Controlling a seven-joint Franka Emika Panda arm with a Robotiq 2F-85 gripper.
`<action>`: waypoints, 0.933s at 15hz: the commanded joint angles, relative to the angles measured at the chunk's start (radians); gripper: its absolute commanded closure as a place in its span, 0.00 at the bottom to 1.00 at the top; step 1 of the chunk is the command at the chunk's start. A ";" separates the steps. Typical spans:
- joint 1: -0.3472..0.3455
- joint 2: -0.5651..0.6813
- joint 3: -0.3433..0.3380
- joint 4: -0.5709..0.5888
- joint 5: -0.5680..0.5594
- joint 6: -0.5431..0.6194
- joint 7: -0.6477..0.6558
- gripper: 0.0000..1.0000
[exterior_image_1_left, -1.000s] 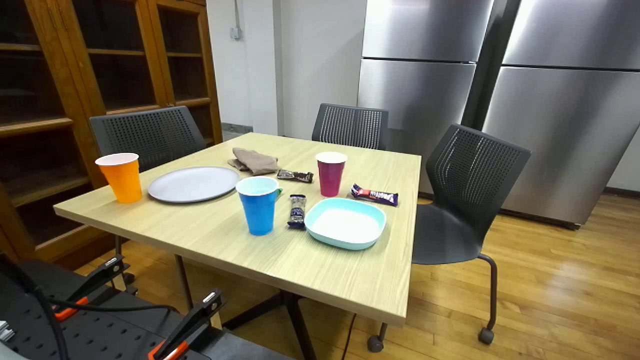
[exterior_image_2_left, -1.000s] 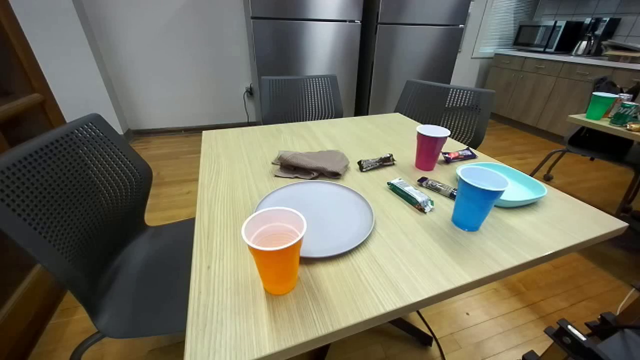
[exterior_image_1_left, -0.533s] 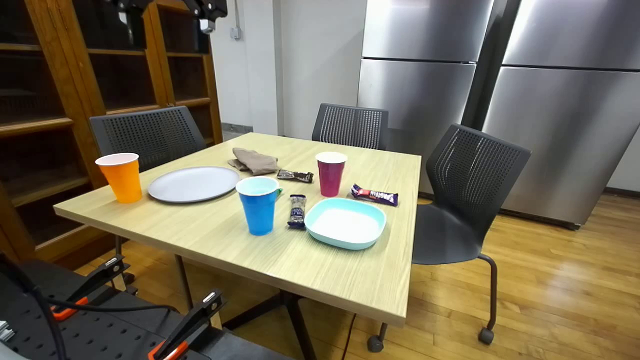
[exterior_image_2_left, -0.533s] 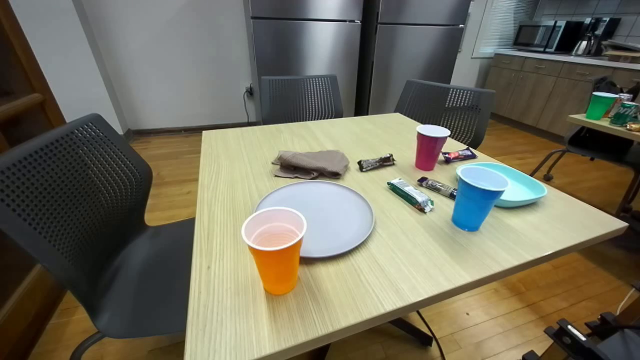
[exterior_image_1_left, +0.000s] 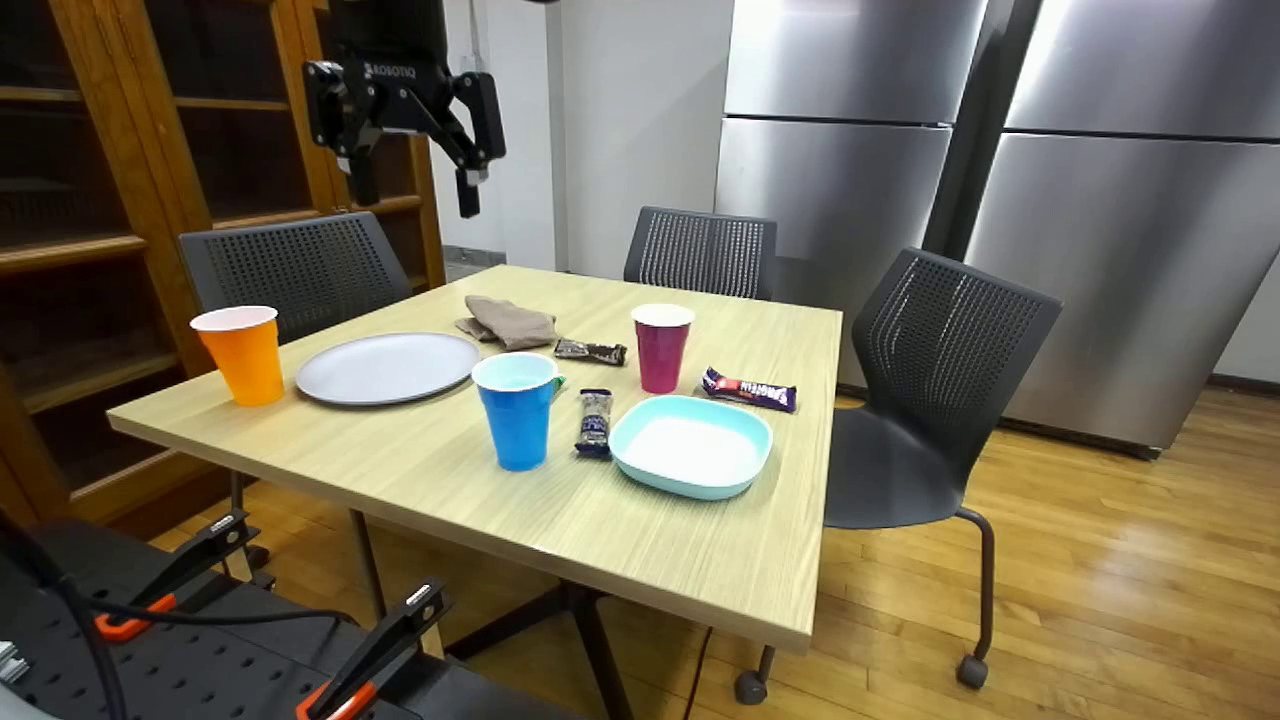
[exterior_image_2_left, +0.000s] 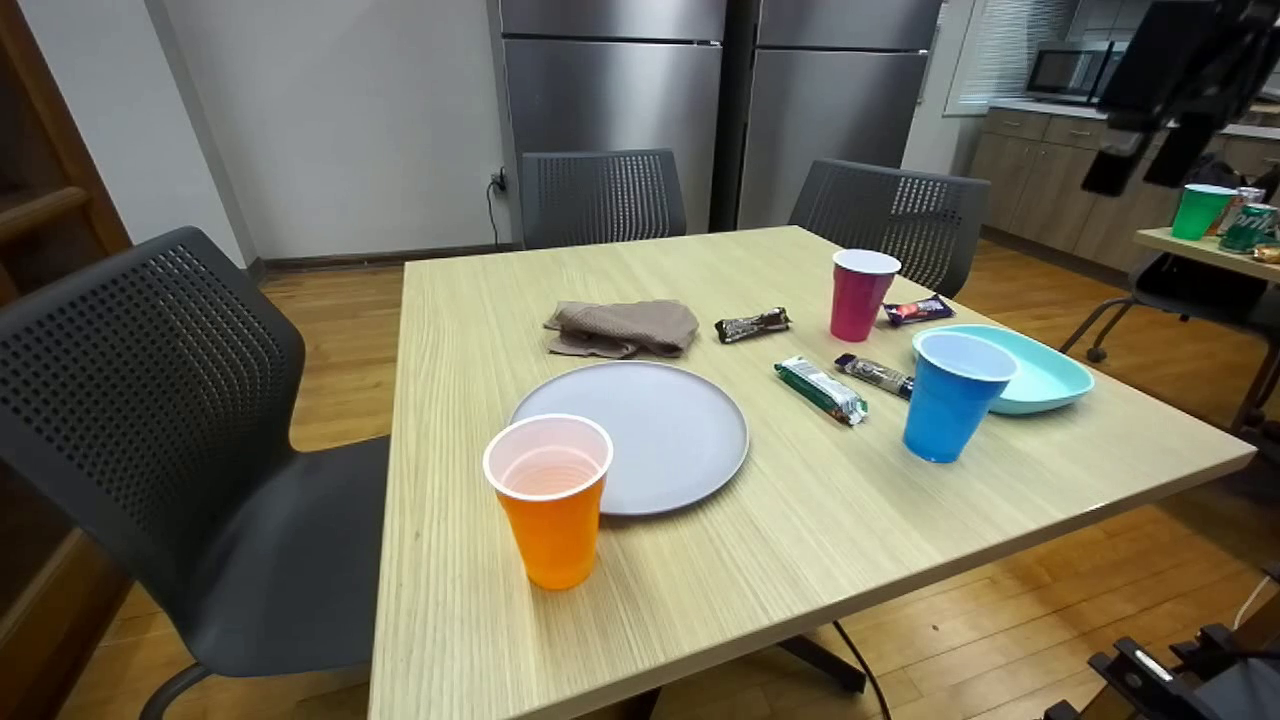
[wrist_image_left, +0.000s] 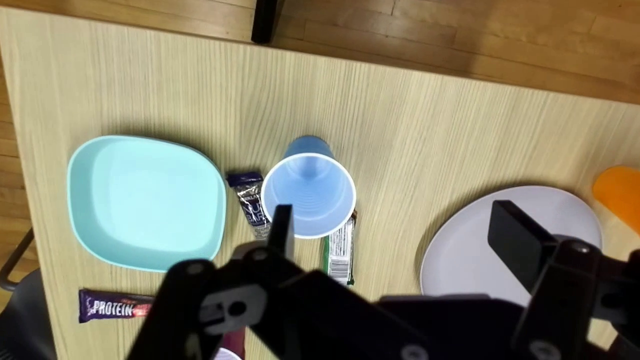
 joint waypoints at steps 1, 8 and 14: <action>0.021 0.113 0.009 -0.010 0.057 0.166 0.012 0.00; 0.026 0.347 0.039 0.019 0.048 0.378 0.021 0.00; 0.016 0.528 0.071 0.096 0.038 0.432 0.075 0.00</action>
